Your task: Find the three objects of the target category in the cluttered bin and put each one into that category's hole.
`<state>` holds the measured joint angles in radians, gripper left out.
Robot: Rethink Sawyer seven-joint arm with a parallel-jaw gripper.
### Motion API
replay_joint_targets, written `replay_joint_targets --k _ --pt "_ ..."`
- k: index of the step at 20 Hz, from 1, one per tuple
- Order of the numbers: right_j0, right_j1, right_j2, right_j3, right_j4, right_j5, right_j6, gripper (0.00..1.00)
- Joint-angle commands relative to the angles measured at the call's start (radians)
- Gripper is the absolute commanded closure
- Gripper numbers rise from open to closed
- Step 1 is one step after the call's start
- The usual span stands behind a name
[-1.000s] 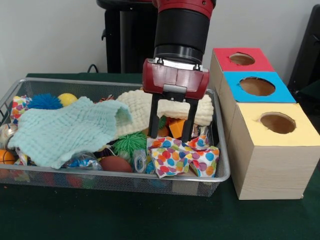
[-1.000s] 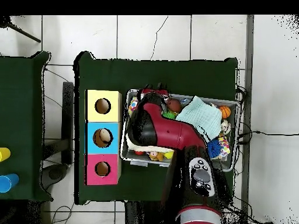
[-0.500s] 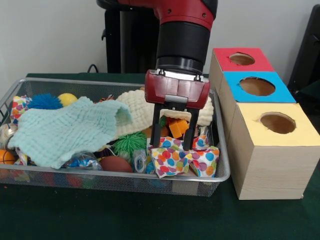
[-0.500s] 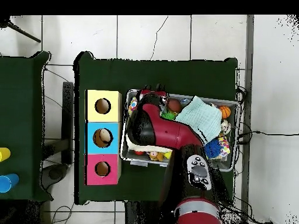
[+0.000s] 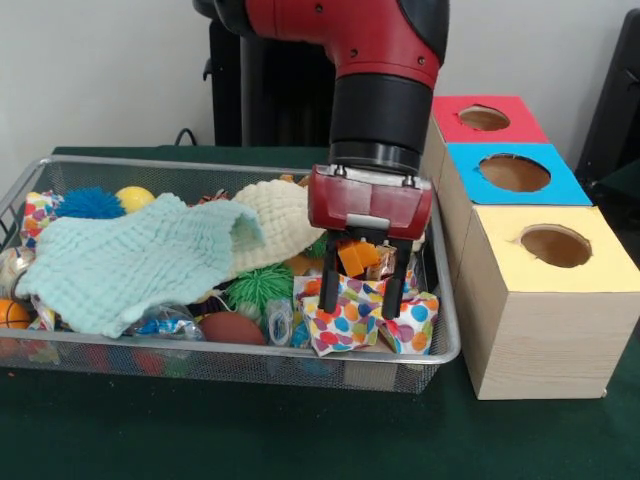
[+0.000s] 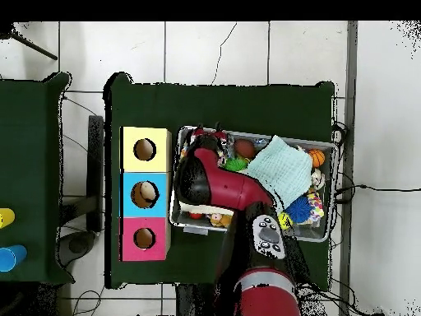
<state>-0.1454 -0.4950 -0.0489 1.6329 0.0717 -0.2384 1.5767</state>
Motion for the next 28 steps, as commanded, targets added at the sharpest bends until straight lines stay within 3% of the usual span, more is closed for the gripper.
replay_joint_targets --k 1,9,17,23,28 --pt "0.018 0.094 0.018 0.038 0.083 0.082 0.229 0.00" --pt "0.098 0.165 -0.086 0.015 0.165 0.188 0.181 0.00" --pt "0.185 0.208 -0.208 0.011 0.244 0.216 0.200 0.00" --pt "0.187 0.239 -0.203 -0.003 0.270 0.296 0.186 0.00" --pt "0.148 0.226 -0.152 0.000 0.237 0.269 0.164 0.00"
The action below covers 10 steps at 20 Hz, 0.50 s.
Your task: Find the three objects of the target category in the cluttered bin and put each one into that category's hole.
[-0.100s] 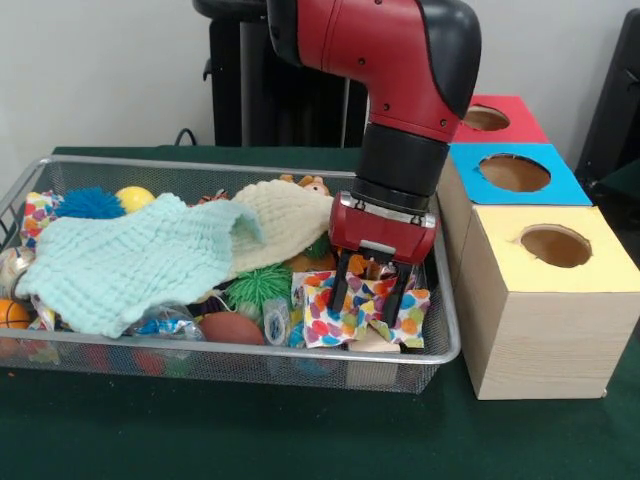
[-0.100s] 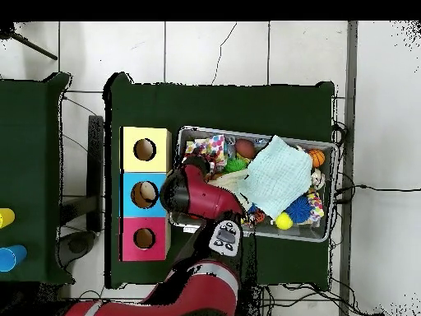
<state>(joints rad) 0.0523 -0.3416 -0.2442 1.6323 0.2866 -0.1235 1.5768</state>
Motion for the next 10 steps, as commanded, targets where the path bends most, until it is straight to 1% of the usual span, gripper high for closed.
replay_joint_targets --k 1,2,5,6,9,10 --pt "-0.052 0.071 0.047 0.002 0.021 0.149 0.165 1.00" --pt "-0.054 0.066 0.051 0.007 0.020 0.142 0.168 1.00" --pt "-0.029 0.068 0.022 -0.009 0.031 0.147 0.167 1.00" --pt "-0.028 0.065 0.022 -0.008 0.032 0.142 0.169 1.00" --pt "0.002 0.048 -0.011 -0.014 0.048 0.159 0.174 1.00" --pt "0.020 0.027 -0.028 -0.007 0.047 0.169 0.172 1.00"
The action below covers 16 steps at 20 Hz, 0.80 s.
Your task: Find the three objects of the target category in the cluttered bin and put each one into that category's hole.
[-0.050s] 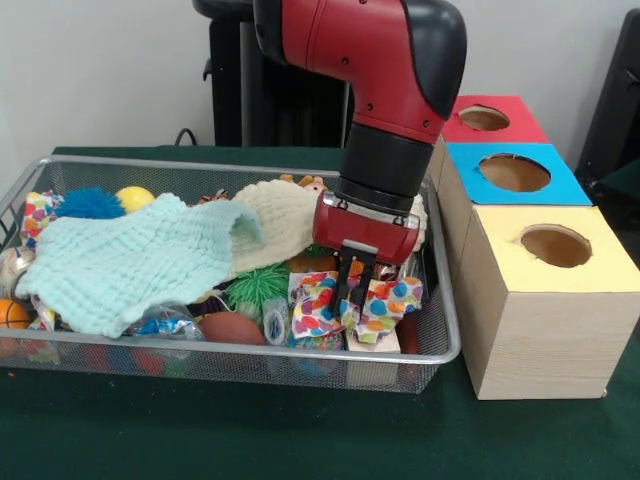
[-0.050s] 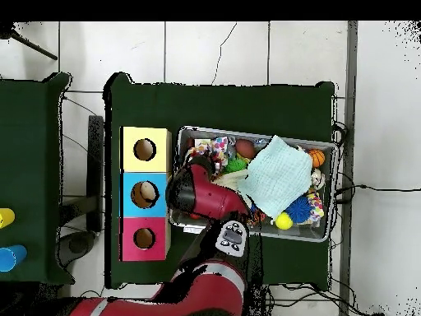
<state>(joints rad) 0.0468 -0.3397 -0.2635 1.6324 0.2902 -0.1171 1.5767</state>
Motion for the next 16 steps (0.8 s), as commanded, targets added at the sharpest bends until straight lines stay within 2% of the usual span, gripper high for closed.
replay_joint_targets --k 1,6,8,10,14,16 --pt "0.042 0.005 -0.026 0.001 0.043 0.173 0.171 1.00" --pt "0.095 -0.187 -0.084 0.068 0.006 0.283 0.161 1.00" --pt "0.082 -0.251 -0.065 0.101 -0.014 0.300 0.155 1.00" --pt "0.050 -0.310 -0.017 0.140 -0.040 0.270 0.146 1.00" --pt "0.013 -0.366 0.050 0.200 -0.041 0.285 0.148 1.00" --pt "0.013 -0.373 0.055 0.213 -0.044 0.267 0.153 1.00"
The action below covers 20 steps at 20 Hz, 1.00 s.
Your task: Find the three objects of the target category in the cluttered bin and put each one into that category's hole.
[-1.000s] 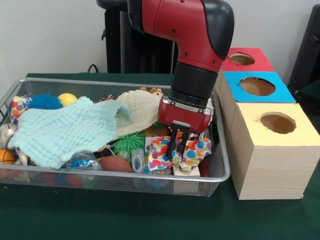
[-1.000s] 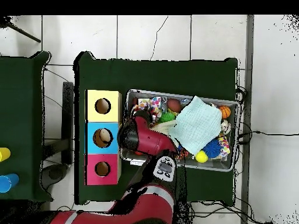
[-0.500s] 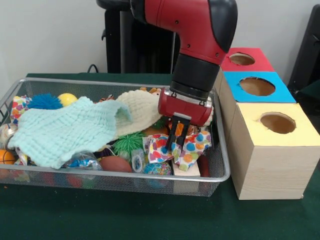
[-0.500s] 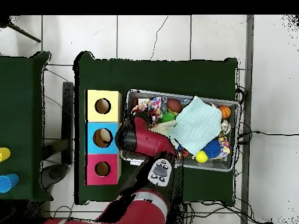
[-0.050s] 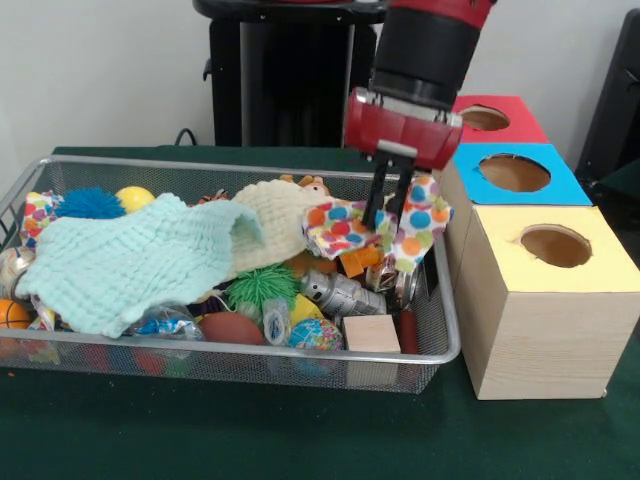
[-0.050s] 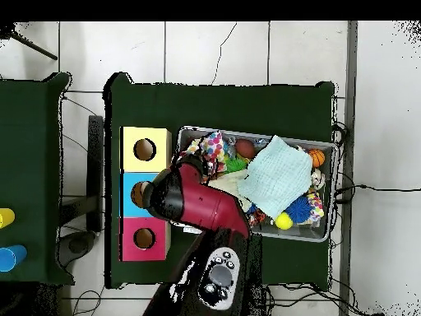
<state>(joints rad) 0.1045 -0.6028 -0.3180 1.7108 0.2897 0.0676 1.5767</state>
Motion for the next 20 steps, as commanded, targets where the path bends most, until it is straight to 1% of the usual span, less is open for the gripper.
replay_joint_targets --k 1,4,6,7,10,15,20 --pt "-0.042 -0.114 0.109 0.139 -0.044 0.078 0.155 1.00" --pt "-0.044 -0.134 0.120 0.162 -0.037 0.085 0.161 1.00" --pt "-0.053 -0.157 0.145 0.196 -0.029 0.089 0.170 1.00" --pt "-0.064 -0.167 0.171 0.218 -0.017 0.105 0.176 1.00" --pt "-0.054 -0.184 0.189 0.259 0.016 0.126 0.212 1.00" --pt "0.003 -0.181 0.160 0.290 0.058 0.137 0.272 1.00" --pt "0.042 -0.188 0.142 0.323 0.092 0.133 0.298 1.00"
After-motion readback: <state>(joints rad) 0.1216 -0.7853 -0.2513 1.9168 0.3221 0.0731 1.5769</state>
